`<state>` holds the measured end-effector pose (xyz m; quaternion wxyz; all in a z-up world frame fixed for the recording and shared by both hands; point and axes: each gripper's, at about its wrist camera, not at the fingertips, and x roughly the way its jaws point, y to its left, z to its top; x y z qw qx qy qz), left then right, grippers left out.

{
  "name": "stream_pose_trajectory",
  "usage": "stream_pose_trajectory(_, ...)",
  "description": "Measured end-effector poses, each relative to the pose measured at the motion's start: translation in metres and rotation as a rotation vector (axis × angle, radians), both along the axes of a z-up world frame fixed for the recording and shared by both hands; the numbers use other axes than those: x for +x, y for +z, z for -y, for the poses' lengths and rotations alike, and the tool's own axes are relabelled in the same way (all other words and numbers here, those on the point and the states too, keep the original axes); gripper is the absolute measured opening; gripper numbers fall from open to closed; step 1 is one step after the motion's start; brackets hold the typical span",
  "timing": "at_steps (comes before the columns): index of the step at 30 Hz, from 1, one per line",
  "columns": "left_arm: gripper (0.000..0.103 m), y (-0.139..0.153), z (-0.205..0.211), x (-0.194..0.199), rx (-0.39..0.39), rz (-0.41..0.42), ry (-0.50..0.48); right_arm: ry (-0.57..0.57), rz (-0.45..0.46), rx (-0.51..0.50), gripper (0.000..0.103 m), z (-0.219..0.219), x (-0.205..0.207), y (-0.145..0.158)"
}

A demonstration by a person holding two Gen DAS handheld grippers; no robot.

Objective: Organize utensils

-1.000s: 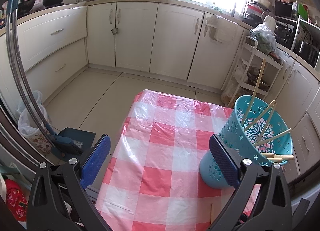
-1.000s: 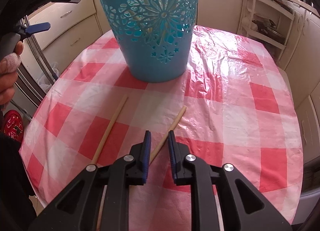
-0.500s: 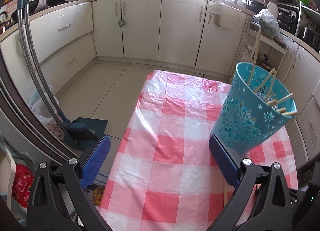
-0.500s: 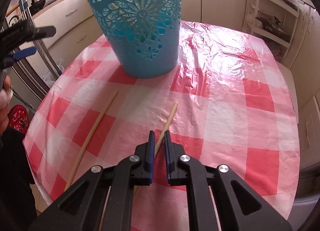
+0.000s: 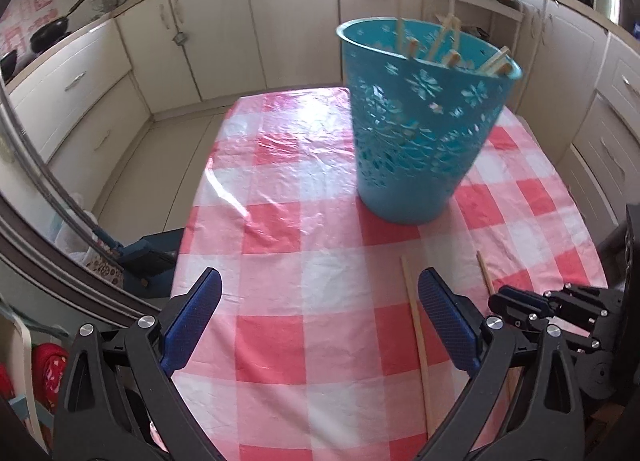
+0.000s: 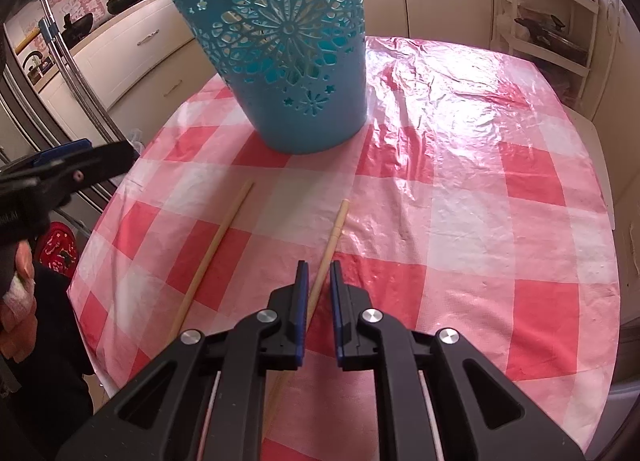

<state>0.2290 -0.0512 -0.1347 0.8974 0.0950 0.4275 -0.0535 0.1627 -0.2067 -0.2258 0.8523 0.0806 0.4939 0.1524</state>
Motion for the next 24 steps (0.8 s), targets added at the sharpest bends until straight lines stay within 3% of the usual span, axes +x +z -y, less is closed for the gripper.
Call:
stream_pose_trajectory(6, 0.085, -0.028, 0.032, 0.016, 0.056, -0.063, -0.061, -0.012, 0.006, -0.001, 0.011, 0.0, 0.003, -0.002)
stream_pose_trajectory(8, 0.072, -0.035, 0.037, 0.02, 0.059, -0.078, -0.071, -0.003, 0.017, -0.018, 0.011, -0.003, 0.003, -0.002)
stream_pose_trajectory(10, 0.047, -0.044, 0.041, 0.023, 0.053, -0.107, -0.085, 0.006, 0.027, -0.037, 0.011, -0.007, 0.003, -0.001)
stream_pose_trajectory(11, 0.043, -0.05, 0.043, 0.024, 0.049, -0.124, -0.093, 0.006, 0.03, -0.04, 0.011, -0.008, 0.003, -0.001)
stream_pose_trajectory(15, 0.0, -0.061, 0.048, 0.021, 0.048, -0.135, -0.134, 0.003, 0.036, -0.036, 0.011, -0.008, 0.004, -0.002)
stream_pose_trajectory(20, 0.0, -0.054, 0.042, 0.014, -0.038, -0.163, -0.186, 0.003, 0.043, -0.038, 0.011, -0.009, 0.004, -0.002)
stream_pose_trajectory(24, 0.0, -0.022, 0.028, 0.001, -0.125, -0.131, -0.233, -0.002, 0.038, -0.026, 0.011, -0.007, 0.004, -0.002)
